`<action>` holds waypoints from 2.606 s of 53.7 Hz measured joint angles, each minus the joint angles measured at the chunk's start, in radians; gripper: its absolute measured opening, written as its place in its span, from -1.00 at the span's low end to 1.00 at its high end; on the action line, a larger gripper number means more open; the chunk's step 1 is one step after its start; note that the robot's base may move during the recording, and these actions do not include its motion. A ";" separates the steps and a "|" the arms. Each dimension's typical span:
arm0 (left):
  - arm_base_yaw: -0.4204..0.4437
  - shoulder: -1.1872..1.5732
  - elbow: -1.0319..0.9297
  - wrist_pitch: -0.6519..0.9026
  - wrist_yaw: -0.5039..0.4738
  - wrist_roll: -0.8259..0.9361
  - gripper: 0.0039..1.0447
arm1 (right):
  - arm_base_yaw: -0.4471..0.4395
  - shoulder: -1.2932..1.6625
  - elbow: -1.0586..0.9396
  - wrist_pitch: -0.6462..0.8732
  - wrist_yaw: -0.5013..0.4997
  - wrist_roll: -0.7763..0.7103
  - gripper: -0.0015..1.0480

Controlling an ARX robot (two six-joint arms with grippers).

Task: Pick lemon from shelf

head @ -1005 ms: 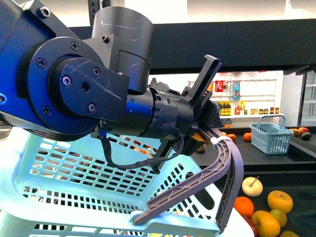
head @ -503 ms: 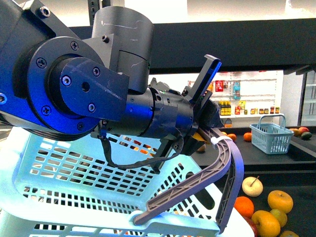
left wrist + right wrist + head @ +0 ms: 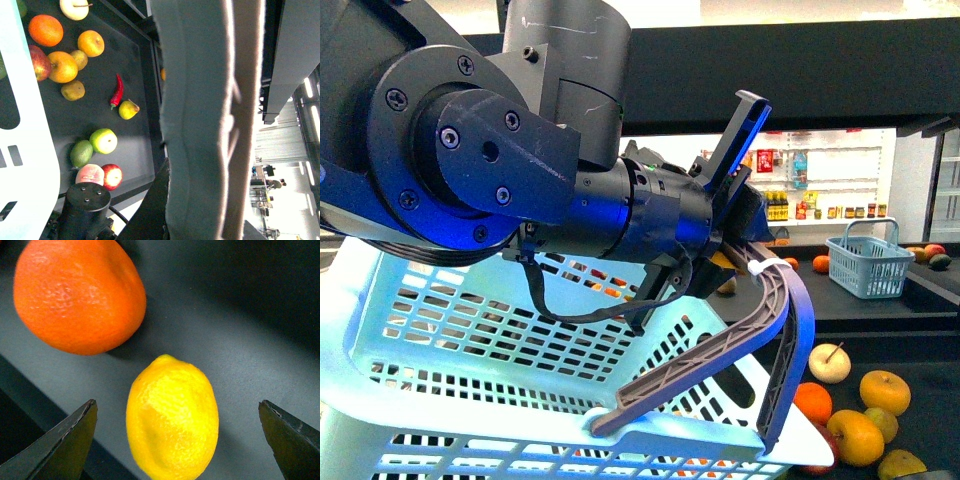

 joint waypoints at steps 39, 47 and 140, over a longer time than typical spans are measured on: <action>0.000 0.000 0.000 0.000 0.000 0.000 -0.87 | 0.040 0.200 0.287 -0.105 0.056 -0.023 0.85; 0.000 0.000 0.000 0.000 0.000 0.000 -0.87 | 0.042 0.233 0.316 -0.119 0.070 -0.025 0.85; 0.000 0.000 0.000 0.000 0.000 -0.003 -0.87 | -0.098 -0.638 0.020 -0.088 0.011 0.516 0.19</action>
